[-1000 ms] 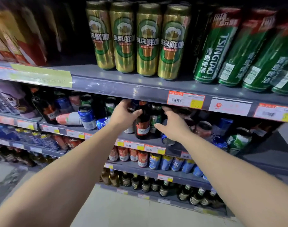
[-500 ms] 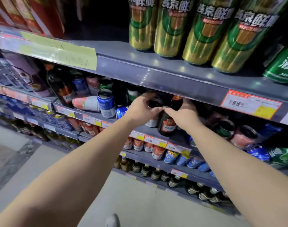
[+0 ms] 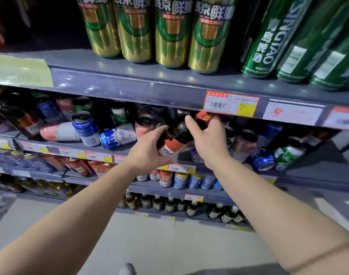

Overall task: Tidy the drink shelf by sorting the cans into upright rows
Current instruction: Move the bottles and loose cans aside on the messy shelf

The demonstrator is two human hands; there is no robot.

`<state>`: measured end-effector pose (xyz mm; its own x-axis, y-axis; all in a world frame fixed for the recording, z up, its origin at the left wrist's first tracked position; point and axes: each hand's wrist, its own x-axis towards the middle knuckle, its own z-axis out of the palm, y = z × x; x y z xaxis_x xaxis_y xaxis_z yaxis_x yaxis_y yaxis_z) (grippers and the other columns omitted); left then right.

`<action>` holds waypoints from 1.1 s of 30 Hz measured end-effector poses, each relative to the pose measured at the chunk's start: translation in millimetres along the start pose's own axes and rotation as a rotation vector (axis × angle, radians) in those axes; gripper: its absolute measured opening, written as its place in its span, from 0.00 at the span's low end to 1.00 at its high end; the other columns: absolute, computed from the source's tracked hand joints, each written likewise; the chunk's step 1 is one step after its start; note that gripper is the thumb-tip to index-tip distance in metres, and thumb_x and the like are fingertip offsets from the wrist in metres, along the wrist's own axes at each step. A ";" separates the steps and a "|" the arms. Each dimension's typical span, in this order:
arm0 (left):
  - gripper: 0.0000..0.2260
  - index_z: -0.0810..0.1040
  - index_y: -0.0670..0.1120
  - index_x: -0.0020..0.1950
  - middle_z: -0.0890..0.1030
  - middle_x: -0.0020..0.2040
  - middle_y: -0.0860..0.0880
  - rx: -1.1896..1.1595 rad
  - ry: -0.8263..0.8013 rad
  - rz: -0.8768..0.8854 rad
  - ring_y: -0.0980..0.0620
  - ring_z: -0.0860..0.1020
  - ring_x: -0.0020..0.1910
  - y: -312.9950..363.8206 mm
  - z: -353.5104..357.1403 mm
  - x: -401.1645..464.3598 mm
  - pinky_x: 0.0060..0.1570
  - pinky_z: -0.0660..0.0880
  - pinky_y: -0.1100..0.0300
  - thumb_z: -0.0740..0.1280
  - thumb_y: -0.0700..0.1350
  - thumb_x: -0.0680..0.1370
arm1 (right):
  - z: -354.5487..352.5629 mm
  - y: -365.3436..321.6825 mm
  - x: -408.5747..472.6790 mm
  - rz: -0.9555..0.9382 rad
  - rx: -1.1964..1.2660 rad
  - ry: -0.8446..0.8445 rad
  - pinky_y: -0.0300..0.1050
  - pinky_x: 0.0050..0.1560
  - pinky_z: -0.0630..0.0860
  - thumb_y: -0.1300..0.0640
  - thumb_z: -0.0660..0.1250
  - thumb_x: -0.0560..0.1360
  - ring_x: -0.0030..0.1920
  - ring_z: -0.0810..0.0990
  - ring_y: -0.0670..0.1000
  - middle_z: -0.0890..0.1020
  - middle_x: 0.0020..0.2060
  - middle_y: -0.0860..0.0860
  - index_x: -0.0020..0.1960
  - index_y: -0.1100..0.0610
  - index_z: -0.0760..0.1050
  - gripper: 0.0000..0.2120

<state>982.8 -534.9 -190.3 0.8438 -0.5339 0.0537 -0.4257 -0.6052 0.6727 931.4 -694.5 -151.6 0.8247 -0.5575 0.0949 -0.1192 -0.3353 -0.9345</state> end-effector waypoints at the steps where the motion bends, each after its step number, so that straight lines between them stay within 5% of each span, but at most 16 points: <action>1: 0.44 0.63 0.45 0.75 0.74 0.66 0.50 -0.018 -0.030 -0.038 0.52 0.74 0.63 3.4 4.6 -2.9 0.60 0.68 0.63 0.81 0.51 0.64 | -6.4 1.5 -3.3 0.022 0.027 0.000 0.49 0.55 0.74 0.43 0.70 0.72 0.51 0.78 0.51 0.81 0.48 0.50 0.49 0.54 0.74 0.15; 10: 0.32 0.70 0.54 0.58 0.80 0.46 0.55 0.008 -0.369 -0.034 0.54 0.79 0.45 63.9 90.2 -8.1 0.45 0.74 0.59 0.79 0.60 0.60 | -107.3 55.8 -21.2 0.222 0.071 -0.008 0.53 0.52 0.77 0.40 0.70 0.70 0.47 0.81 0.52 0.82 0.45 0.52 0.45 0.53 0.75 0.16; 13: 0.32 0.70 0.54 0.60 0.80 0.49 0.54 -0.032 -0.426 0.026 0.54 0.79 0.48 98.9 127.3 0.4 0.47 0.74 0.60 0.80 0.56 0.61 | -152.9 73.2 -27.7 0.262 0.132 0.071 0.46 0.44 0.75 0.47 0.70 0.74 0.40 0.78 0.49 0.80 0.39 0.49 0.42 0.53 0.73 0.11; 16: 0.38 0.66 0.51 0.67 0.78 0.53 0.53 -0.028 -0.423 0.099 0.53 0.77 0.52 140.1 166.1 14.7 0.49 0.71 0.60 0.80 0.55 0.63 | -206.0 91.9 -29.1 0.272 0.227 0.223 0.49 0.48 0.78 0.52 0.70 0.75 0.44 0.82 0.51 0.83 0.42 0.52 0.44 0.54 0.75 0.07; 18: 0.39 0.64 0.49 0.68 0.77 0.55 0.51 -0.010 -0.411 0.142 0.49 0.77 0.54 169.9 193.2 25.3 0.49 0.70 0.60 0.79 0.56 0.63 | -242.0 106.7 -26.9 0.269 0.263 0.316 0.49 0.52 0.80 0.49 0.72 0.72 0.46 0.83 0.53 0.83 0.41 0.51 0.44 0.51 0.77 0.07; 20: 0.39 0.64 0.49 0.69 0.78 0.56 0.50 -0.006 -0.417 0.192 0.48 0.77 0.54 198.7 219.3 36.7 0.48 0.69 0.61 0.78 0.56 0.64 | -276.0 122.0 -23.4 0.276 0.293 0.415 0.59 0.57 0.78 0.43 0.73 0.65 0.50 0.83 0.59 0.84 0.42 0.51 0.41 0.46 0.78 0.09; 24: 0.38 0.66 0.47 0.70 0.76 0.58 0.50 -0.072 -0.387 0.249 0.49 0.75 0.59 252.3 267.5 56.6 0.57 0.70 0.60 0.78 0.52 0.64 | -331.6 142.5 -15.1 0.259 0.282 0.533 0.66 0.53 0.78 0.40 0.72 0.64 0.50 0.83 0.61 0.83 0.47 0.59 0.44 0.50 0.75 0.17; 27: 0.39 0.67 0.44 0.71 0.76 0.62 0.44 -0.079 -0.311 0.266 0.46 0.72 0.63 281.1 299.6 66.9 0.62 0.67 0.58 0.78 0.51 0.65 | -361.8 151.0 -2.0 0.190 0.212 0.532 0.62 0.53 0.79 0.41 0.72 0.67 0.49 0.83 0.57 0.84 0.44 0.55 0.44 0.50 0.74 0.14; 33: 0.40 0.67 0.47 0.72 0.75 0.63 0.44 -0.068 -0.143 0.219 0.44 0.72 0.64 300.9 339.6 90.2 0.64 0.67 0.55 0.79 0.53 0.64 | -387.5 165.7 23.6 0.054 0.139 0.503 0.35 0.45 0.74 0.53 0.71 0.74 0.40 0.79 0.35 0.80 0.38 0.40 0.43 0.47 0.72 0.08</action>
<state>819.9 -965.8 -233.6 0.6772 -0.7288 0.1014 -0.5657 -0.4275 0.7052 716.9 -1057.5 -171.3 0.4477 -0.8785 0.1664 -0.0516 -0.2112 -0.9761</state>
